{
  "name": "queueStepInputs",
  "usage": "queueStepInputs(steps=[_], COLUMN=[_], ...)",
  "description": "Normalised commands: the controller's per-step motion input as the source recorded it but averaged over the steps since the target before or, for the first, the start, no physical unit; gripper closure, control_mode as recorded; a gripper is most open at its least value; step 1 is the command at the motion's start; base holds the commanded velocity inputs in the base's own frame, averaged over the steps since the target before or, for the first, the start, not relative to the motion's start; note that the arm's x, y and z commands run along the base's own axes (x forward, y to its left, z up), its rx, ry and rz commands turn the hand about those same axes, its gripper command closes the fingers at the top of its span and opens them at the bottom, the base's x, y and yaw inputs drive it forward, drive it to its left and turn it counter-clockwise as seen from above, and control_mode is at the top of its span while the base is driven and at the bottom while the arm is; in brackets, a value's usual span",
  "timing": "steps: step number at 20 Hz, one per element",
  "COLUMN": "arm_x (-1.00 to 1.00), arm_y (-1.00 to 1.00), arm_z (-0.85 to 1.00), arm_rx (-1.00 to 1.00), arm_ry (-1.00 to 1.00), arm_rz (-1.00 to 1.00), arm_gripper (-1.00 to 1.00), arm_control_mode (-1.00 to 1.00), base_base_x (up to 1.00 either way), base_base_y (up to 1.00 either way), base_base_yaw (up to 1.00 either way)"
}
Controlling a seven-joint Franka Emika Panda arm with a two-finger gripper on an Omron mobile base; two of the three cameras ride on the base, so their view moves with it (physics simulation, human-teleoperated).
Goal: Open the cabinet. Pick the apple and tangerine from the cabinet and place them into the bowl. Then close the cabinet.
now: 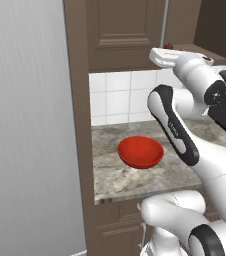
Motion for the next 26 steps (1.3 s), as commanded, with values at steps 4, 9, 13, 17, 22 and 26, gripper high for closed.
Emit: queueStepInputs(steps=[4,9,13,17,22,26], arm_x=[0.41,0.47,0.52,0.41,0.53,0.69], arm_y=[-0.1,-0.05,-0.03,-0.2,-0.15,-0.04], arm_z=[0.0,0.0,0.0,0.0,0.0,0.0], arm_rx=[0.0,0.0,0.0,0.0,0.0,0.0], arm_ry=[0.0,0.0,0.0,0.0,0.0,0.01], arm_rz=[-0.01,0.0,0.0,0.0,0.0,0.0], arm_gripper=[-1.0,-1.0,-1.0,-1.0,-1.0,-1.0], arm_control_mode=[-1.0,-1.0,-1.0,-1.0,-1.0,-1.0], base_base_x=[0.0,0.0,0.0,0.0,0.0,0.0], base_base_y=[0.0,0.0,0.0,0.0,0.0,0.0], base_base_yaw=[0.0,0.0,0.0,0.0,0.0,0.0])
